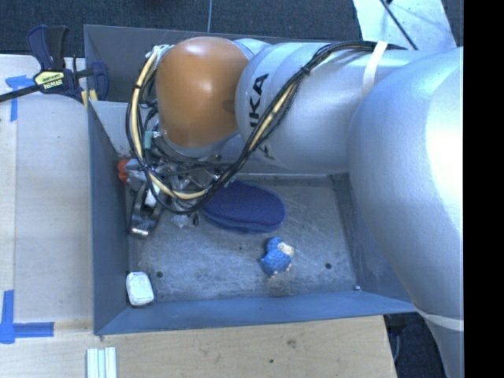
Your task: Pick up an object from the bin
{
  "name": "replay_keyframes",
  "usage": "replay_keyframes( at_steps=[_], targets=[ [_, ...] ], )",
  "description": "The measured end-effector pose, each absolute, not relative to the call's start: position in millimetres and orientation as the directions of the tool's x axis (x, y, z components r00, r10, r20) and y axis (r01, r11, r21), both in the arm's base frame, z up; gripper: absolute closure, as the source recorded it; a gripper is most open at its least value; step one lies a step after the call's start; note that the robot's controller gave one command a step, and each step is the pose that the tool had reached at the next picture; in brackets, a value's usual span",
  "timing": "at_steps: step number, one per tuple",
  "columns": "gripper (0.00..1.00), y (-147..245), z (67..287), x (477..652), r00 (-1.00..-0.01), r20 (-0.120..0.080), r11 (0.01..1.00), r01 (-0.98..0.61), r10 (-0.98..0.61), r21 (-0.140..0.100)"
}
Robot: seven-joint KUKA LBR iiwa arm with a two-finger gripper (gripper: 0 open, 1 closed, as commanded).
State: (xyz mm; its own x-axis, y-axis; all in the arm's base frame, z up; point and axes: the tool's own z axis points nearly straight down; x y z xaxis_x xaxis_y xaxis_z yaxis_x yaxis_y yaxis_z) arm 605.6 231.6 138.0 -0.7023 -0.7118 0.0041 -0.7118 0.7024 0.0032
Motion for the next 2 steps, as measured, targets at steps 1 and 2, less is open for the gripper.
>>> replay_keyframes(
  at_steps=[1, 2],
  targets=[
    [0.0, 221.3, 73.2, 626.4, -0.384, -0.006, 0.384, -0.923, -0.923, -0.001],
    [1.0, 223.1, 76.8, 627.6, -0.384, -0.01, 0.384, -0.923, -0.923, -0.003]
  ],
)
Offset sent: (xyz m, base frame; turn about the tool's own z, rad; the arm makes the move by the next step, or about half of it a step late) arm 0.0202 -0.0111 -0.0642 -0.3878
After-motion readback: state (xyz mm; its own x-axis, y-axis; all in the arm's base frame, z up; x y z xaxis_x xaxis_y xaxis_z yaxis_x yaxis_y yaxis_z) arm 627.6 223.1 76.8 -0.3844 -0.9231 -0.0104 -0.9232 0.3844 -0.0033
